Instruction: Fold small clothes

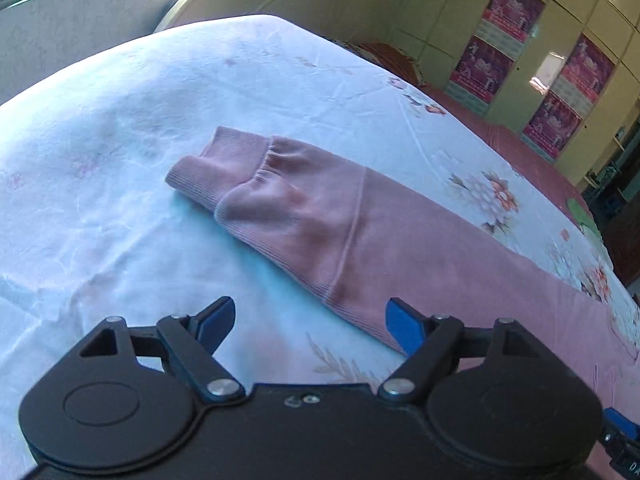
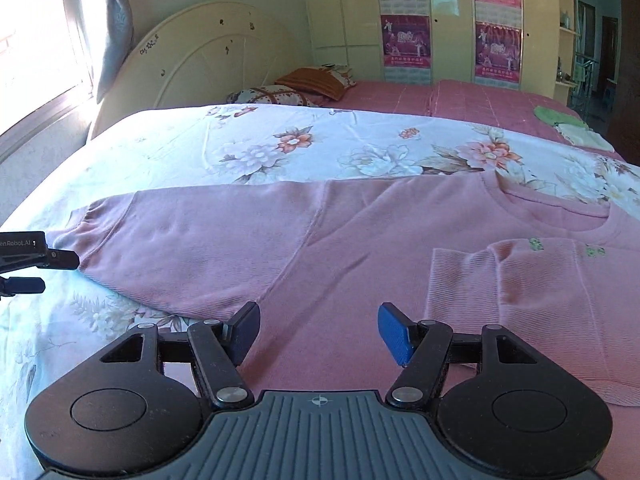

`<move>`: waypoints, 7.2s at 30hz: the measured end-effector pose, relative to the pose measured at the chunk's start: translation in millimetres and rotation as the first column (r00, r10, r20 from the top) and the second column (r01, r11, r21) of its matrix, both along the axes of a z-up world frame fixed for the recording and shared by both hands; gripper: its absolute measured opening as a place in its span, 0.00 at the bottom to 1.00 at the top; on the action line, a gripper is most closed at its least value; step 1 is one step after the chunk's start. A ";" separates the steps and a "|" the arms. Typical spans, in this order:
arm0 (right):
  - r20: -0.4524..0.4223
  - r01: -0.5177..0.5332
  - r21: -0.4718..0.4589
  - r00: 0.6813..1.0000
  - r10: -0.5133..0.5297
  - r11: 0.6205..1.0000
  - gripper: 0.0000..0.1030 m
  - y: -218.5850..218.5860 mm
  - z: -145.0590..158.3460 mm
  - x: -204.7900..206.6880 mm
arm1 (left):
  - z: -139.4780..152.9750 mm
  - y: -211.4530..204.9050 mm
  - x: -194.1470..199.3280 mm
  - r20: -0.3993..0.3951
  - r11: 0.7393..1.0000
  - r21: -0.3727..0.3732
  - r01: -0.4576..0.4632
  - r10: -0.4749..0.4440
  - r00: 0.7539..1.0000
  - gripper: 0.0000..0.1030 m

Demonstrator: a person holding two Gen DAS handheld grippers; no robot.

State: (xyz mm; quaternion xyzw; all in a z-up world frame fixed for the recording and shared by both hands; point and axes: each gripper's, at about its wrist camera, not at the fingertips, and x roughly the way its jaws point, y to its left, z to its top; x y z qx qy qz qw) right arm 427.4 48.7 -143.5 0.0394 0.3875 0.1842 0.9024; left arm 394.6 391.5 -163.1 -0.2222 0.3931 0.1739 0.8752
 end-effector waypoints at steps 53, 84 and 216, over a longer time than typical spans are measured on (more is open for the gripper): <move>-0.048 0.359 0.082 0.933 -0.356 0.930 0.63 -190.1 -0.7 -9.9 | -14.9 -323.0 58.8 0.079 0.682 0.132 0.719 -0.730 0.679 0.43; -0.228 0.265 0.267 0.952 -0.206 0.927 0.14 -139.1 -18.7 37.9 | -14.0 -206.2 9.6 -0.036 0.856 0.277 0.437 -0.445 0.895 0.74; -0.014 0.415 -0.021 0.909 -0.416 0.909 0.12 -251.0 2.6 -16.4 | -8.2 -260.2 33.9 -0.034 0.814 0.230 0.533 -0.541 0.840 0.74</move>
